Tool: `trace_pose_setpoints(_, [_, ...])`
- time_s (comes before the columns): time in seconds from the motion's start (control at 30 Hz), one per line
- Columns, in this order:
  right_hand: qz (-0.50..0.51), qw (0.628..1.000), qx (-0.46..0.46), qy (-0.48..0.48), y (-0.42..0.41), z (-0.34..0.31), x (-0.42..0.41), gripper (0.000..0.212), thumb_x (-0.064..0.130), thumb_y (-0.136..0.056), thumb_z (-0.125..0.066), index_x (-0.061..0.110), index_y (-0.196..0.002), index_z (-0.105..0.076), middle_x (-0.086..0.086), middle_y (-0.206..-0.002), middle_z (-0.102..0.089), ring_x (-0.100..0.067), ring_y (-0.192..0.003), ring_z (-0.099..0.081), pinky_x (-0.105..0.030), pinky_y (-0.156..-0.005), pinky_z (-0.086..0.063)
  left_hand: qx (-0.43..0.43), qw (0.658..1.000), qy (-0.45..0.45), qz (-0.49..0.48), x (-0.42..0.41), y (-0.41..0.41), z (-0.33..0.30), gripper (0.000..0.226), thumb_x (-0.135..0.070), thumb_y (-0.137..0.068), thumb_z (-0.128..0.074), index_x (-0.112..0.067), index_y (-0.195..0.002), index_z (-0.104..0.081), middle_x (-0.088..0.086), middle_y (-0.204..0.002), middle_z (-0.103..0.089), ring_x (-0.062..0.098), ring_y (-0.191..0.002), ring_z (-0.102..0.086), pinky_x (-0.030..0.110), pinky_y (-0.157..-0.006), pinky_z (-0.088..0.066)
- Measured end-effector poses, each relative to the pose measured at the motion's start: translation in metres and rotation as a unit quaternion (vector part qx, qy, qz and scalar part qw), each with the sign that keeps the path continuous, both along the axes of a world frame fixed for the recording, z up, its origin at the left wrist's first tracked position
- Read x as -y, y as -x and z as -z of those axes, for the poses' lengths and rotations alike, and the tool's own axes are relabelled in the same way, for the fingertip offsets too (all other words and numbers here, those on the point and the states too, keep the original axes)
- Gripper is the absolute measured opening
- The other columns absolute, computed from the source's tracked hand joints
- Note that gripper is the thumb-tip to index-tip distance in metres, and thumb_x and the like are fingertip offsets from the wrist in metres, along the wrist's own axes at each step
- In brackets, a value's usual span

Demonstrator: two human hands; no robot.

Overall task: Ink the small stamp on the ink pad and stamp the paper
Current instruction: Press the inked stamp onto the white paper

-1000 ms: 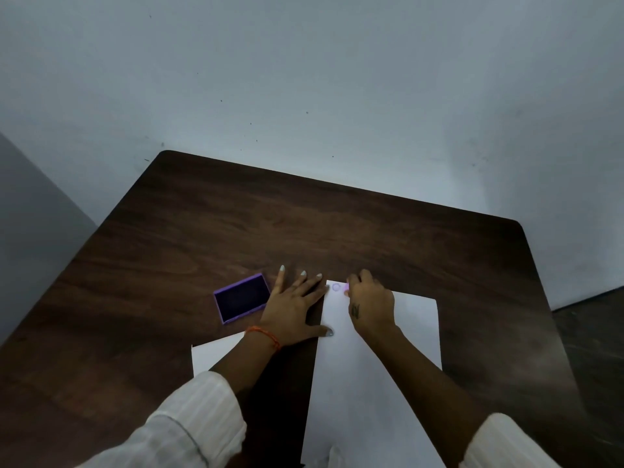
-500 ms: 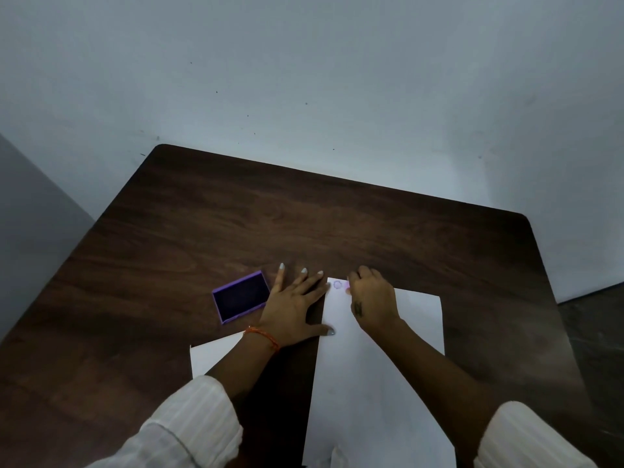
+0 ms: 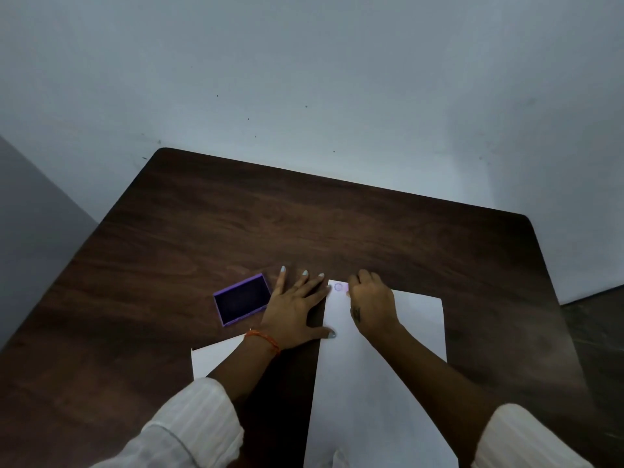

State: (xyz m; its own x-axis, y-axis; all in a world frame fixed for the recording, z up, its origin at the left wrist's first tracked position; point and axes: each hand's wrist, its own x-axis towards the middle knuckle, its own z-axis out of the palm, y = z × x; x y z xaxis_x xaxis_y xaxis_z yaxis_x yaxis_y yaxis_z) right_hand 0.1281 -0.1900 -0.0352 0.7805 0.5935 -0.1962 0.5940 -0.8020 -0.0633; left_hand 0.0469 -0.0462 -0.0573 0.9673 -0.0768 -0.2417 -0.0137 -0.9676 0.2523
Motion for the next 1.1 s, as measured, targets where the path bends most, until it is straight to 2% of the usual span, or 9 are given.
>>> trace_pose_setpoints(0.23, [0.049, 0.997, -0.035, -0.056, -0.006, -0.006, 0.001, 0.036, 0.020, -0.090, -0.058, 0.006, -0.123, -0.054, -0.013, -0.128, -0.057, -0.026, -0.114, -0.055, -0.030, -0.098, -0.045, -0.011, 1.000, -0.005, -0.007, 0.002, 0.001, -0.005, 0.088, -0.073, -0.076, -0.043, -0.029, -0.145, -0.010, -0.001, -0.159, -0.003, 0.023, -0.145, 0.004, 0.051, -0.107, 0.024])
trace_pose_setpoints(0.33, [0.169, 0.946, -0.069, -0.267, -0.003, -0.009, 0.011, 0.021, 0.017, -0.090, -0.057, 0.003, -0.103, -0.067, -0.014, -0.106, -0.069, -0.027, -0.099, -0.064, -0.024, -0.082, -0.048, -0.010, 1.000, 0.003, -0.009, 0.002, 0.001, -0.008, 0.087, -0.071, -0.077, -0.045, -0.028, -0.145, -0.011, -0.001, -0.159, -0.006, 0.022, -0.146, 0.002, 0.049, -0.108, 0.023])
trace_pose_setpoints(0.43, [0.348, 0.799, -0.136, -0.472, 0.006, -0.012, 0.023, 0.013, 0.016, -0.085, -0.065, 0.007, -0.093, -0.070, -0.010, -0.095, -0.072, -0.022, -0.091, -0.067, -0.024, -0.075, -0.051, -0.005, 0.999, 0.035, -0.027, 0.001, 0.004, -0.011, 0.085, -0.067, -0.079, -0.047, -0.028, -0.146, -0.012, -0.002, -0.158, -0.008, 0.021, -0.146, -0.001, 0.049, -0.111, 0.019])
trace_pose_setpoints(0.57, [0.464, 0.496, -0.411, -0.608, 0.021, -0.016, 0.040, 0.012, 0.013, -0.088, -0.060, 0.004, -0.094, -0.065, -0.014, -0.101, -0.068, -0.025, -0.096, -0.066, -0.037, -0.092, -0.051, 0.042, 0.988, 0.122, -0.083, -0.001, 0.017, -0.017, 0.079, -0.058, -0.080, -0.055, -0.030, -0.144, -0.019, -0.004, -0.158, -0.012, 0.018, -0.145, -0.003, 0.043, -0.113, 0.013])
trace_pose_setpoints(0.63, [0.454, 0.410, -0.466, -0.640, 0.035, -0.016, 0.048, 0.017, 0.014, -0.090, -0.055, 0.001, -0.099, -0.063, -0.015, -0.099, -0.069, -0.025, -0.092, -0.068, -0.037, -0.091, -0.052, 0.064, 0.978, 0.162, -0.118, -0.001, 0.028, -0.019, 0.079, -0.051, -0.079, -0.062, -0.030, -0.143, -0.022, -0.006, -0.157, -0.014, 0.016, -0.145, -0.004, 0.038, -0.115, 0.005])
trace_pose_setpoints(0.7, [0.443, 0.355, -0.499, -0.655, 0.050, -0.013, 0.054, 0.019, 0.015, -0.091, -0.053, 0.001, -0.098, -0.064, -0.014, -0.088, -0.075, -0.024, -0.081, -0.073, -0.034, -0.079, -0.058, 0.068, 0.967, 0.190, -0.153, 0.000, 0.042, -0.019, 0.081, -0.044, -0.077, -0.068, -0.031, -0.143, -0.023, -0.008, -0.157, -0.016, 0.016, -0.145, -0.007, 0.036, -0.116, -0.004])
trace_pose_setpoints(0.8, [0.437, 0.309, -0.529, -0.659, 0.069, -0.011, 0.057, 0.020, 0.013, -0.092, -0.050, 0.000, -0.093, -0.065, -0.014, -0.078, -0.077, -0.023, -0.071, -0.075, -0.031, -0.064, -0.060, 0.073, 0.958, 0.192, -0.200, 0.003, 0.062, -0.015, 0.082, -0.038, -0.075, -0.072, -0.029, -0.142, -0.027, -0.006, -0.154, -0.025, 0.019, -0.142, -0.019, 0.038, -0.116, -0.019])
trace_pose_setpoints(0.93, [0.436, 0.285, -0.549, -0.654, 0.084, -0.006, 0.058, 0.022, 0.011, -0.094, -0.046, -0.002, -0.093, -0.063, -0.016, -0.075, -0.076, -0.025, -0.068, -0.074, -0.032, -0.063, -0.060, 0.108, 0.951, 0.155, -0.245, 0.008, 0.077, -0.004, 0.073, -0.032, -0.075, -0.073, -0.023, -0.138, -0.037, 0.000, -0.147, -0.039, 0.019, -0.136, -0.031, 0.033, -0.113, -0.025])
trace_pose_setpoints(1.1, [0.431, 0.291, -0.554, -0.651, 0.088, -0.002, 0.057, 0.021, 0.010, -0.094, -0.046, -0.003, -0.095, -0.063, -0.016, -0.076, -0.076, -0.025, -0.069, -0.074, -0.032, -0.064, -0.060, 0.119, 0.942, 0.145, -0.279, 0.011, 0.081, 0.001, 0.057, -0.026, -0.077, -0.072, -0.016, -0.129, -0.051, 0.005, -0.136, -0.051, 0.022, -0.127, -0.041, 0.031, -0.108, -0.031])
